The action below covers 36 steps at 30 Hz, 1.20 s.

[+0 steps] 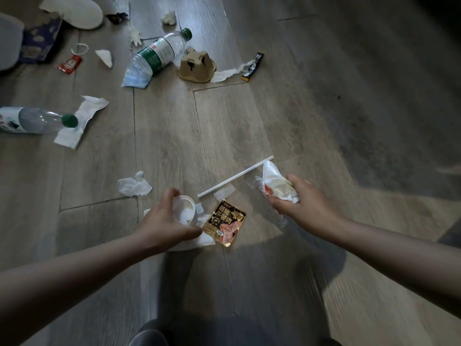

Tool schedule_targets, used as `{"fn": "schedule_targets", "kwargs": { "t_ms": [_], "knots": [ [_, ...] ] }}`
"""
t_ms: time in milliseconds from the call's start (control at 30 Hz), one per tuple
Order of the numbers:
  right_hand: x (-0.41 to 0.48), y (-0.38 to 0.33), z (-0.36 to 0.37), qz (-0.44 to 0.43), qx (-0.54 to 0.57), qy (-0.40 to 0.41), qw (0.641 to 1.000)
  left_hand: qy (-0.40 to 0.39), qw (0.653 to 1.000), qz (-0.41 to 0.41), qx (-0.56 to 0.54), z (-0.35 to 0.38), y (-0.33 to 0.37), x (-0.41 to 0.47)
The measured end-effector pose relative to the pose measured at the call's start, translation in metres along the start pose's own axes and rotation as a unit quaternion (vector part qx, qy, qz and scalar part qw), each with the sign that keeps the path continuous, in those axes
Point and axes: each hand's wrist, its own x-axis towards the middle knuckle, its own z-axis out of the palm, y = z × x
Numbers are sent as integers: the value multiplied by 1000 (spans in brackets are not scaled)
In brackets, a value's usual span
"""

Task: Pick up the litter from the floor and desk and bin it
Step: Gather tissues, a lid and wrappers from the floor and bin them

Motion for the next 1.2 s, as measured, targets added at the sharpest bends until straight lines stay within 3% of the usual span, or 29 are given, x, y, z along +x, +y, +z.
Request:
{"fn": "schedule_targets", "kwargs": {
  "t_ms": [367, 633, 1033, 1200],
  "knots": [
    [15, -34, -27, -6, 32, 24, 999, 39, 996, 62, -53, -75, 71, 13],
    [23, -99, -96, 61, 95, 74, 991, 61, 992, 56, -97, -167, 165, 7],
    [-84, -343, -309, 77, 113, 130, 982, 72, 986, 24, -149, -365, 380, -161],
    [-141, -462, -414, 38, 95, 168, 980, 102, 979, 71, -159, -469, 486, -241]
  ]
}}
